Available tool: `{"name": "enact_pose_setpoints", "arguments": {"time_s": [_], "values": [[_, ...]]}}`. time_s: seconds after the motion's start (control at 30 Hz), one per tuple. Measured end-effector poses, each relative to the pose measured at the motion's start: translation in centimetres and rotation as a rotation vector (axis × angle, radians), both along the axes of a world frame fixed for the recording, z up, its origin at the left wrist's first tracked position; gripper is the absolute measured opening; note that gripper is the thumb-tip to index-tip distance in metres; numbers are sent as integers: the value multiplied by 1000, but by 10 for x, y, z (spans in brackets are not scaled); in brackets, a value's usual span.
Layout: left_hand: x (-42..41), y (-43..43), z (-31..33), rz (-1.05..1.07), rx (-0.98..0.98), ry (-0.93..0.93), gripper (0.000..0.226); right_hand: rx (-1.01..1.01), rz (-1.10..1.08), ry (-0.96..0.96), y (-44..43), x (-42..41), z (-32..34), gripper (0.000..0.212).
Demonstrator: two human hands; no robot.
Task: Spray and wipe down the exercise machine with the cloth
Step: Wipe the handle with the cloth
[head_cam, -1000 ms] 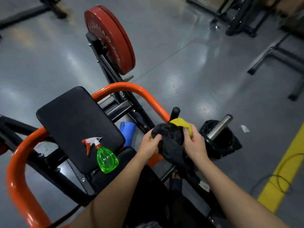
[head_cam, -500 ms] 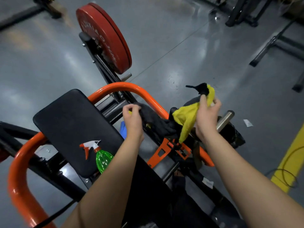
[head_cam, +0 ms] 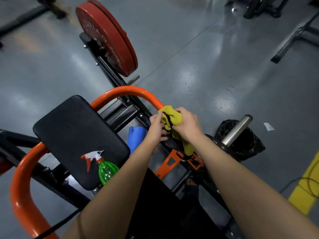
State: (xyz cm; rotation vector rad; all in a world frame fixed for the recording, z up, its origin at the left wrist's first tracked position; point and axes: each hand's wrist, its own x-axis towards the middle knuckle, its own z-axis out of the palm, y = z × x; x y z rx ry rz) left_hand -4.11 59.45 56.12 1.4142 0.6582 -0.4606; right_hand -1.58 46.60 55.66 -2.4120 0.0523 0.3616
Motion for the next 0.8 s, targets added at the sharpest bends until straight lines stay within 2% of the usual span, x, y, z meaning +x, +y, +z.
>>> {"name": "enact_pose_setpoints", "arguments": {"time_s": [0.13, 0.2, 0.3, 0.33, 0.43, 0.47, 0.53, 0.57, 0.63, 0.67, 0.7, 0.73, 0.77, 0.8], "values": [[-10, -17, -11, -10, 47, 60, 60, 525, -66, 160, -14, -2, -20, 31], [-12, -23, -17, -36, 48, 75, 71, 645, -186, 106, -7, -11, -36, 30], [-8, -25, -17, -49, 33, 100, 94, 616, -364, 19, 10, -22, -62, 30], [-6, -25, -13, -53, 23, 106, 94, 605, -377, 15, 11, -24, -65, 33], [7, -25, -4, -37, 75, 65, 58, 586, -263, 68, 2, -21, -77, 51], [10, -27, 0, -22, 94, 58, 52, 568, -199, 80, -2, -18, -81, 57], [17, -32, 3, 54, 92, 33, 50, 537, -97, 104, -11, -10, -83, 65], [19, -35, 4, 81, 109, -5, 57, 518, -66, 132, -15, -8, -81, 67], [19, -47, 6, 40, 261, -151, 70, 508, 14, 199, -20, -5, -82, 64], [20, -55, 6, -54, 376, -245, 69, 487, 73, 193, -22, -4, -73, 60], [22, -62, 6, -182, 517, -331, 60, 508, 112, 198, -18, -6, -63, 60], [25, -67, 5, -323, 690, -383, 45, 634, 128, 273, -15, -2, -61, 59], [30, -70, 5, -465, 870, -386, 31, 610, 208, 305, -17, 3, -57, 55], [35, -70, 6, -600, 1042, -357, 26, 416, 309, 352, -21, 9, -56, 46]]}}
